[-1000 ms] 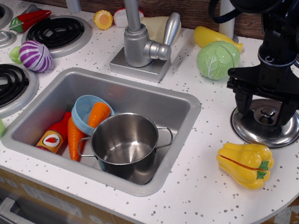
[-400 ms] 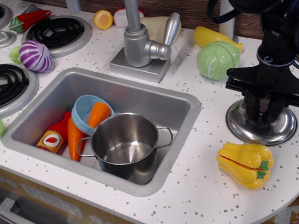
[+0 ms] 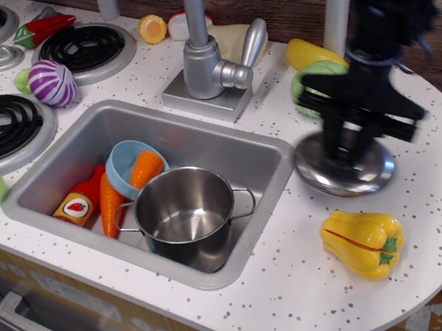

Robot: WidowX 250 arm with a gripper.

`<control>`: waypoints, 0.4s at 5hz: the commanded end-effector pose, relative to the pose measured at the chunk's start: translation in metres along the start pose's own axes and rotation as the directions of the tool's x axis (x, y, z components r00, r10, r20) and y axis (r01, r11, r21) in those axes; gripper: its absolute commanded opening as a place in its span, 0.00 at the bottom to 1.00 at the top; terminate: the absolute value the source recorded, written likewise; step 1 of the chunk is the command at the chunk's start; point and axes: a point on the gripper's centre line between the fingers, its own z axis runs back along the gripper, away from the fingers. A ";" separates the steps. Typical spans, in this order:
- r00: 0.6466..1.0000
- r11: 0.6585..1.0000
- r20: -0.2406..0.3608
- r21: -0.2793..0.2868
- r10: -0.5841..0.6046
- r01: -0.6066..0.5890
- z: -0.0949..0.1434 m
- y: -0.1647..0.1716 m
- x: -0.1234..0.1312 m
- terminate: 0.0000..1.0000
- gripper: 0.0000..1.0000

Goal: Put lid on pot or pan

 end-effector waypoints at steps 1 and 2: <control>0.996 0.996 0.059 0.062 -0.064 0.060 0.030 0.058 -0.022 0.00 0.00; 0.995 0.994 0.048 0.067 -0.086 0.083 0.021 0.087 -0.054 0.00 0.00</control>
